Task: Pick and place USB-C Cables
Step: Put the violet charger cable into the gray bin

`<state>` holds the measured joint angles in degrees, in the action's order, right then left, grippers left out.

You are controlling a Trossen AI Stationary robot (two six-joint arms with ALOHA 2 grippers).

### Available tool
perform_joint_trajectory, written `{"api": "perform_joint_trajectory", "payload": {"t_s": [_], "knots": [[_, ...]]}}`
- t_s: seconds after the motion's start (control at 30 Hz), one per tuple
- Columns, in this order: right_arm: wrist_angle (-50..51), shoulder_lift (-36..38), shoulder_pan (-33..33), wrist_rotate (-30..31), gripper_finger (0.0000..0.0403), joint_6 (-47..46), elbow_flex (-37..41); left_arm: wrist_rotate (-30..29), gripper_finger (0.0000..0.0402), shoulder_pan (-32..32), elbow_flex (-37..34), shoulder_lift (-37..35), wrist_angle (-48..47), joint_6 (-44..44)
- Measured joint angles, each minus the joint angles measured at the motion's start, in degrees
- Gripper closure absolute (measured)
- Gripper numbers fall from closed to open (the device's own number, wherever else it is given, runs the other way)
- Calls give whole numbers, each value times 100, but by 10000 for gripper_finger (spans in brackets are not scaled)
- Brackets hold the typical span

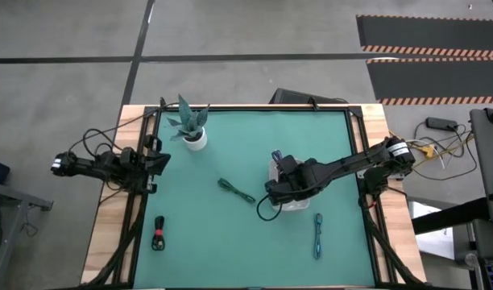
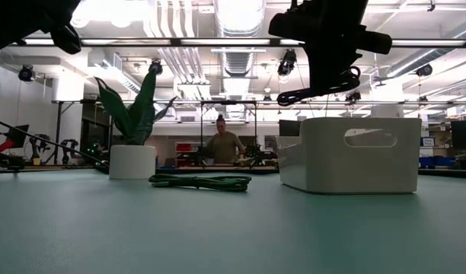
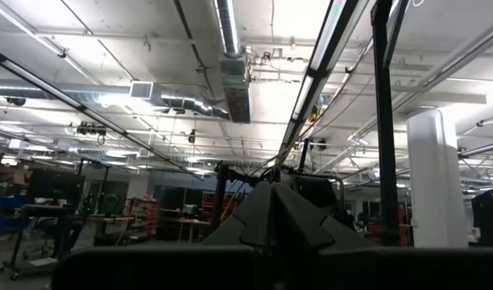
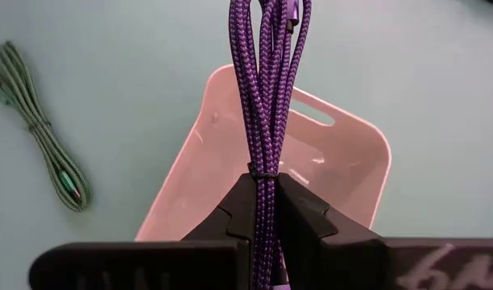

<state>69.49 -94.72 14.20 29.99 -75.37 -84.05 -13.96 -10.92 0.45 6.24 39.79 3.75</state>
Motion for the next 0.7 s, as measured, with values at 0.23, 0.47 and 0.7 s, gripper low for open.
{"api": "perform_joint_trajectory", "payload": {"t_s": [0.23, 0.47, 0.7], "knots": [[-12, 0, 2, -28, 378, -523, 1, 0, 402, 2, 0, 0, 0, -4], [-144, -85, 2, 1, 378, -815, 12, 0, 402, 2, 0, 0, 0, -13], [-277, -400, 2, -329, 378, -969, 22, 0, 402, 3, 0, 17, -12, -13]]}}
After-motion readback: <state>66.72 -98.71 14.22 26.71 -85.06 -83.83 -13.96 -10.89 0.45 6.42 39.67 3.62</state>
